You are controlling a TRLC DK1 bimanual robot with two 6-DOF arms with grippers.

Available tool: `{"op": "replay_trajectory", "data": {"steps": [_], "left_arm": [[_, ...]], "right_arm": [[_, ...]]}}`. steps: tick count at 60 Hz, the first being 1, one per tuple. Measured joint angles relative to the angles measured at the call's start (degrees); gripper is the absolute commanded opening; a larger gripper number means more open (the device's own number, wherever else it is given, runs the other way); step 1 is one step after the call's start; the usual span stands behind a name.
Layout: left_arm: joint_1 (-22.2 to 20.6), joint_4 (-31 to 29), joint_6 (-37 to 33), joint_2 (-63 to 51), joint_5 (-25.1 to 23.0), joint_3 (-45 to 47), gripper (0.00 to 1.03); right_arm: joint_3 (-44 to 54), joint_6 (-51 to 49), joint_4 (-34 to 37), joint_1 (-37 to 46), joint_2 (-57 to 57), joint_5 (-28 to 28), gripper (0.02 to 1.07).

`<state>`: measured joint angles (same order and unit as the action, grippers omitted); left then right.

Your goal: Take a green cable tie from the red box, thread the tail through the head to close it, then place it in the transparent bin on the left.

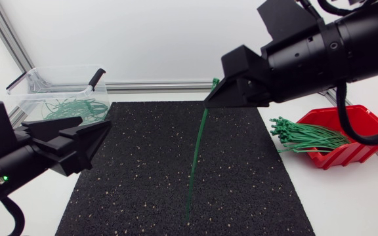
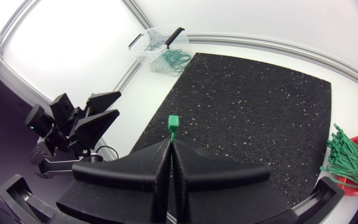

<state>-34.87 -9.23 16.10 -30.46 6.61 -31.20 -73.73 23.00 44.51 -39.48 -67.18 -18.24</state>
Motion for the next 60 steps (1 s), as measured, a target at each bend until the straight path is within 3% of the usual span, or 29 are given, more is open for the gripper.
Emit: {"op": "replay_trajectory", "data": {"steps": [15, 33, 48, 60], "left_arm": [[-14.69, 6.51, -4.63, -7.26, 13.60, -1.07, 1.00], [-27.32, 16.90, -13.44, -12.68, 25.59, -1.86, 0.99], [-32.65, 34.91, -22.95, -17.25, 31.67, 1.38, 0.99], [-33.90, 50.49, -28.57, -26.71, 34.01, 5.05, 0.99]], "right_arm": [[0.46, 3.48, -1.95, -5.81, 1.40, 12.70, 0.08], [0.52, 5.86, -6.60, -11.67, 1.44, 25.16, 0.08], [2.51, 7.28, -12.76, -14.93, 1.51, 35.08, 0.08], [3.43, 7.69, -15.06, -16.83, 1.51, 38.66, 0.08]]}}
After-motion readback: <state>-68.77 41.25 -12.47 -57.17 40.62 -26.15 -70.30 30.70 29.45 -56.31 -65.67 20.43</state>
